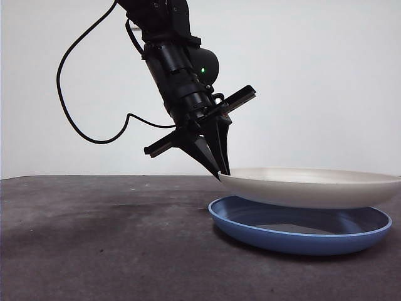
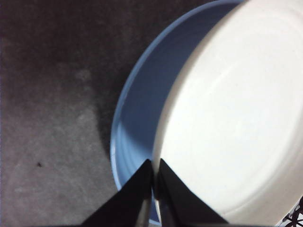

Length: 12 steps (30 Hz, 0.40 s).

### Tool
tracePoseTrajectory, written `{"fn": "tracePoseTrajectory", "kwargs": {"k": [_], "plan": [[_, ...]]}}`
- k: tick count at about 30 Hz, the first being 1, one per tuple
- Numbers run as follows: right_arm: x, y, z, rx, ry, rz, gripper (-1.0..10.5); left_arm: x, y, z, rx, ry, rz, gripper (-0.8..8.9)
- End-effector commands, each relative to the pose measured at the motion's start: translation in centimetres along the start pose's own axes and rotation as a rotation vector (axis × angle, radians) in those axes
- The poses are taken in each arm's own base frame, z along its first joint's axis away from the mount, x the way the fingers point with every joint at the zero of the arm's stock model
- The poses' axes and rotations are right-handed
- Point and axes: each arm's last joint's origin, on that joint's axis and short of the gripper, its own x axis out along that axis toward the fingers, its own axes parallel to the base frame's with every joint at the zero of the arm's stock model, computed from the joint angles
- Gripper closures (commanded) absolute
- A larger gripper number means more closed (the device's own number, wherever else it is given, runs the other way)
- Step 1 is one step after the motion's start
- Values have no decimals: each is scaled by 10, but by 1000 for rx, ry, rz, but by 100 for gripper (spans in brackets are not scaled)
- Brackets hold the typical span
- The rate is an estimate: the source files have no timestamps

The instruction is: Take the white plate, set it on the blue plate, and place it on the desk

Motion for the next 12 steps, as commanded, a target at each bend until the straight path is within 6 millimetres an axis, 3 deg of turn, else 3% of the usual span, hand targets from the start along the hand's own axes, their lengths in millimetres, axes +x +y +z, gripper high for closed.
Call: {"fn": "tracePoseTrajectory", "kwargs": {"k": [1,12], "plan": [[-3,2,3,-23,-15,8,295,6,-1,5,11,1,3,799],[-3,2,3,-30,-15,8,295,10,-2,5,21,1,32,799]]}}
